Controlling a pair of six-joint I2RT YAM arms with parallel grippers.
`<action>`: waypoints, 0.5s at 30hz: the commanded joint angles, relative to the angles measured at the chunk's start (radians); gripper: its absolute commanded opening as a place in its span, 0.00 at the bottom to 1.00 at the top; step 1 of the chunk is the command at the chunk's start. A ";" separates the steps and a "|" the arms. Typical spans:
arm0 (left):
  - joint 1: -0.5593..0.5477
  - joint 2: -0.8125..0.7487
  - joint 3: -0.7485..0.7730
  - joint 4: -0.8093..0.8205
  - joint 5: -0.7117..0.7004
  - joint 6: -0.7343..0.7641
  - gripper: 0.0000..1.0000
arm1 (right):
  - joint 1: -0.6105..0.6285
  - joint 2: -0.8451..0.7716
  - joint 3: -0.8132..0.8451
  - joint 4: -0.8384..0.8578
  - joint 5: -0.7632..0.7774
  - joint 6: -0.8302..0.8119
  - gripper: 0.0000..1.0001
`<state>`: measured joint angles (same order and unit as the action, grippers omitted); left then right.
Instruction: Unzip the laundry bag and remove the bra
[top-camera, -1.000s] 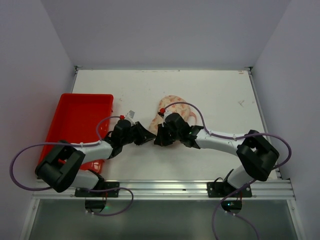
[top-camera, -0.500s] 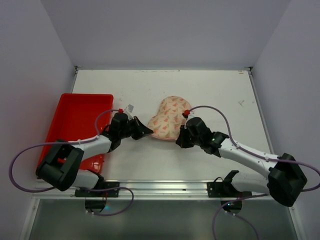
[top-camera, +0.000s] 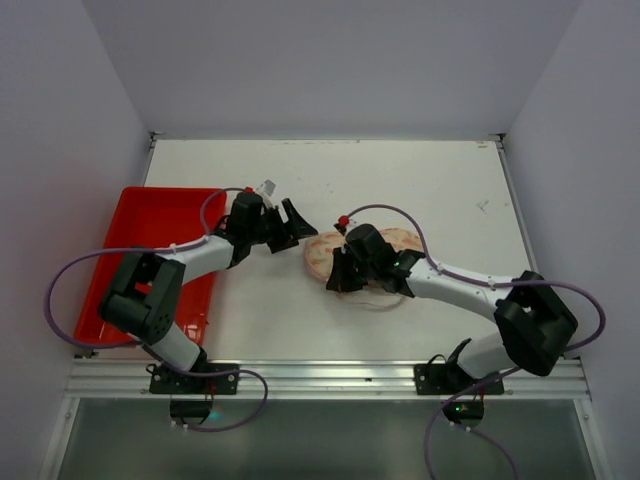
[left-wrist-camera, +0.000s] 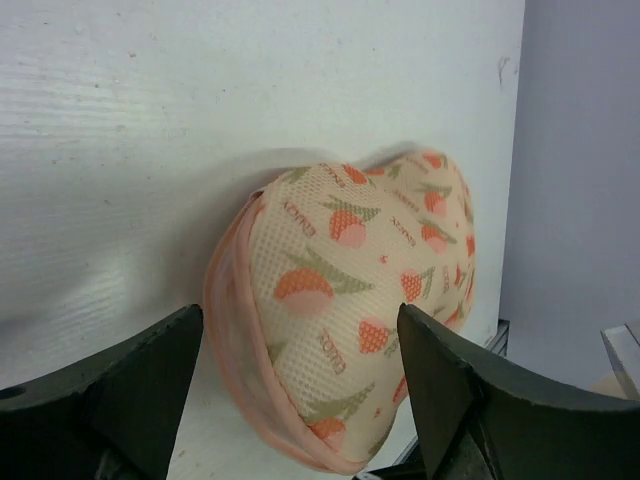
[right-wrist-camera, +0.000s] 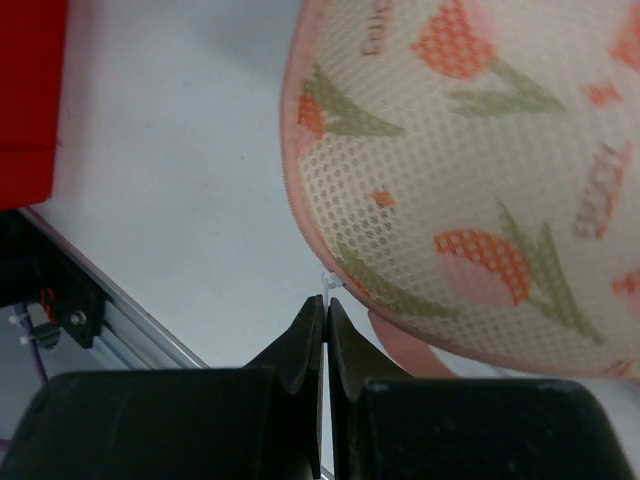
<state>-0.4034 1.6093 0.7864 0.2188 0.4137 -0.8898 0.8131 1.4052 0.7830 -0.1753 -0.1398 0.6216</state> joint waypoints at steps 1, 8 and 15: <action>0.009 -0.095 -0.025 0.002 -0.059 -0.057 0.83 | 0.006 0.075 0.136 0.109 -0.084 0.021 0.00; 0.006 -0.276 -0.274 0.068 -0.092 -0.161 0.86 | 0.006 0.159 0.190 0.151 -0.104 0.018 0.00; -0.095 -0.243 -0.276 0.149 -0.088 -0.212 0.74 | 0.009 0.170 0.153 0.169 -0.112 0.015 0.00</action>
<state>-0.4576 1.3457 0.4789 0.2779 0.3294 -1.0649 0.8181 1.5711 0.9367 -0.0647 -0.2276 0.6296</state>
